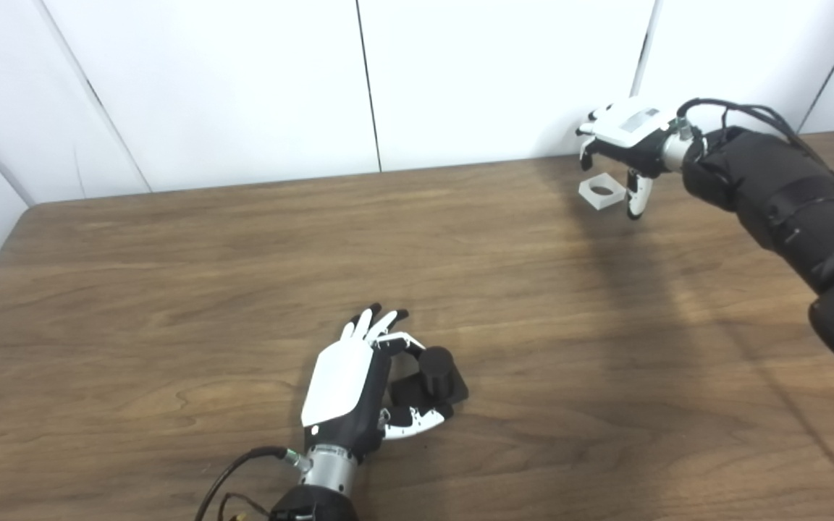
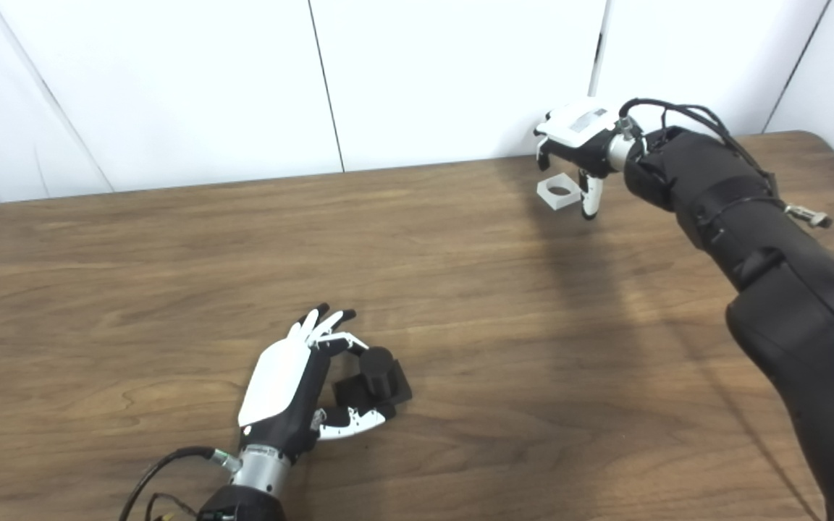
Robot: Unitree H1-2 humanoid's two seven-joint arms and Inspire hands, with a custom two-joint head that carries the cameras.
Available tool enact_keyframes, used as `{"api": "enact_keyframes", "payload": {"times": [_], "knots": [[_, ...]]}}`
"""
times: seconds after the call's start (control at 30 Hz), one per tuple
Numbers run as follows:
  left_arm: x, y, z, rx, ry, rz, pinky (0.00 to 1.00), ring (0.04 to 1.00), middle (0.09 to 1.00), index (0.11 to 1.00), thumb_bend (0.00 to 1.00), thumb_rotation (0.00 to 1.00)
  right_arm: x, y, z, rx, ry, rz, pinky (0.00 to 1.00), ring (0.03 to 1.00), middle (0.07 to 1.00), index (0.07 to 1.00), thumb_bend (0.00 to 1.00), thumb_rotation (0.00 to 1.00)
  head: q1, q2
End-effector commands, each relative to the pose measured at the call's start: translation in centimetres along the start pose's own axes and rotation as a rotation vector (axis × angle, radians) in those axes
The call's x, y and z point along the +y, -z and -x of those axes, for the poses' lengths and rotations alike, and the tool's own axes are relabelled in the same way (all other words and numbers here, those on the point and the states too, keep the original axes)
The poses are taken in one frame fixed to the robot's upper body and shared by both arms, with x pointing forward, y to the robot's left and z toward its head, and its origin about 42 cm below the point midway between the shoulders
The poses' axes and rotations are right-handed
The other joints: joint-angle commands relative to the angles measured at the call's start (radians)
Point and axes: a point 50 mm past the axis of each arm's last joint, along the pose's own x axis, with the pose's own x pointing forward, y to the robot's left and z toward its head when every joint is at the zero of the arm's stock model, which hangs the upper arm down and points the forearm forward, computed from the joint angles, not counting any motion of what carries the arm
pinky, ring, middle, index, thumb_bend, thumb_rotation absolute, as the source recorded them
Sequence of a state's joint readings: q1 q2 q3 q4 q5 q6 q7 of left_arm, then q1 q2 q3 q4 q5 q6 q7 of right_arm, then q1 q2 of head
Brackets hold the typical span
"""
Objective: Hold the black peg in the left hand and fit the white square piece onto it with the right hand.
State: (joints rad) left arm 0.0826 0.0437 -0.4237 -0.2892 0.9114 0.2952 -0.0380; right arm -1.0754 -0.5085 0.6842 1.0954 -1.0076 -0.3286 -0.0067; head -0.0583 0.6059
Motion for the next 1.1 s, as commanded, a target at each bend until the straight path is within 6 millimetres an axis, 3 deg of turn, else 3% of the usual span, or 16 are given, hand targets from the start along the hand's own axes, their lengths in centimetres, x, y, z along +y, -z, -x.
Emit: {"api": "enact_keyframes", "payload": {"times": [0.0,0.4,1.07], "knots": [[-1.0,1.3,0.4,0.065,0.058,-0.034,1.0,1.0,0.914,0.493,0.52,0.06,-5.1,1.2,-0.5,0.032,0.113,-0.017,1.0,1.0,0.961,0.738,0.87,0.11,-0.001,0.001],[-1.2,1.1,0.3,0.063,0.057,-0.036,1.0,1.0,0.915,0.493,0.52,0.06,-6.0,0.0,-1.5,0.047,0.089,-0.05,1.0,1.0,0.958,0.738,0.86,0.12,0.002,0.002],[-1.1,1.3,0.5,0.071,0.057,-0.035,1.0,1.0,0.914,0.493,0.52,0.06,-5.1,1.9,-1.1,0.127,0.067,-0.094,1.0,1.0,0.95,0.744,0.88,0.12,0.006,0.003]]}}
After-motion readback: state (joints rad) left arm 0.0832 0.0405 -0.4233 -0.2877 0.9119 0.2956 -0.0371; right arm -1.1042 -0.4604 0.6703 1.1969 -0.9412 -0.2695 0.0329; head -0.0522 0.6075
